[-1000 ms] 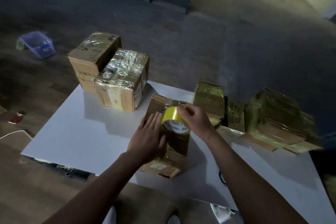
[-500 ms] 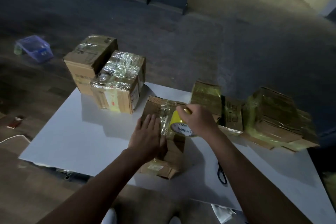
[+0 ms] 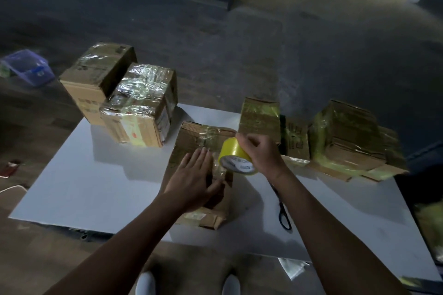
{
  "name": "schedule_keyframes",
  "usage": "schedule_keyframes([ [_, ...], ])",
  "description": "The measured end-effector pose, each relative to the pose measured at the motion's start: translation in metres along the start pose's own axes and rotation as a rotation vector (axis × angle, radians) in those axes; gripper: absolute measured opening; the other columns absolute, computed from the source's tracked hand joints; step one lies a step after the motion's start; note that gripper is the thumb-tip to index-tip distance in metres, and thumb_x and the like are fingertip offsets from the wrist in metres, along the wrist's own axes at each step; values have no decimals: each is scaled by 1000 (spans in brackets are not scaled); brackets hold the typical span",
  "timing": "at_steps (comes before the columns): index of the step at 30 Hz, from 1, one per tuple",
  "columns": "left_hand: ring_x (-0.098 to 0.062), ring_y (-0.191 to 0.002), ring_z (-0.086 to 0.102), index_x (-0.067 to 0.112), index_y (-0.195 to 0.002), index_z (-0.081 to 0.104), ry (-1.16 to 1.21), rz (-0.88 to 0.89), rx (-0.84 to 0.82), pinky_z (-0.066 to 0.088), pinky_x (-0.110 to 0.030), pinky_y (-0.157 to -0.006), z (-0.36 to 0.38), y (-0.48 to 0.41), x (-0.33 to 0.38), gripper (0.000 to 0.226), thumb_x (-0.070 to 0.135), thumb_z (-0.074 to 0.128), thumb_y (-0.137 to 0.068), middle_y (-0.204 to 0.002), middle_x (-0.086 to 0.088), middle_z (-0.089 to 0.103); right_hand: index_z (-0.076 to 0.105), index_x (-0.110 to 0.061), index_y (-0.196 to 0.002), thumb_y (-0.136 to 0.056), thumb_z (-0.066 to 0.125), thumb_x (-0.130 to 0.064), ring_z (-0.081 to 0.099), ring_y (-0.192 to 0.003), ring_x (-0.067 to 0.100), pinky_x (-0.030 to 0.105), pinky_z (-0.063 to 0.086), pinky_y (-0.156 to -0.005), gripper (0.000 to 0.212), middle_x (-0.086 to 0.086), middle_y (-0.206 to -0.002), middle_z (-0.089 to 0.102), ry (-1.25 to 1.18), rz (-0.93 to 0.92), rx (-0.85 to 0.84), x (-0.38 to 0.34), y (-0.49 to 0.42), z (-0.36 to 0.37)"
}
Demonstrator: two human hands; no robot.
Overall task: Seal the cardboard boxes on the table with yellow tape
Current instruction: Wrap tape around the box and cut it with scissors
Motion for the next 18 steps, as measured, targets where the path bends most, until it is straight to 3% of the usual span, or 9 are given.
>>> schedule_keyframes([
  [4,-18,-149,-8,9,-153,-2,-21,-14,-47,-10,-34,-117,1,1,-2,113,81,-20,-68,-162,-9,-4,40,-17,-52,-92,61,-30,31,-49,10,29,24,-49,47,-2,-50,31,224,36,-30,38,9,-21],
  [10,-42,-146,-6,-6,-149,-4,-86,-264,-228,1,-62,-114,2,-13,26,109,78,27,-86,-157,-28,-9,37,-24,-50,-95,57,-27,31,-49,6,24,25,-50,49,-6,-49,33,227,87,-73,59,18,4],
  [13,-52,-142,-7,-8,-147,-7,-42,-390,-277,6,-66,-113,6,-20,42,92,51,42,-97,-153,-35,-13,51,-21,-56,-96,53,-35,41,-54,11,28,29,-53,42,0,-55,46,260,105,-115,60,15,8],
  [16,-53,-142,-9,-7,-148,-5,45,-466,-214,7,-66,-112,9,-20,45,61,18,30,-104,-154,-34,-10,59,-9,-67,-96,49,-42,49,-60,16,31,35,-57,46,12,-64,56,270,133,-132,66,15,8],
  [18,-52,-142,-11,-6,-149,-5,99,-475,-191,4,-66,-113,9,-17,41,62,15,31,-102,-155,-32,-11,63,-8,-71,-98,46,-44,55,-62,19,33,39,-59,47,12,-67,60,245,107,-127,63,17,12],
])
Point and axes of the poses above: each hand's wrist, its own y-axis away from the middle knuckle, its own z-axis out of the palm, x = y × z, the point moved 10 cm from there along -y, towards the middle knuckle
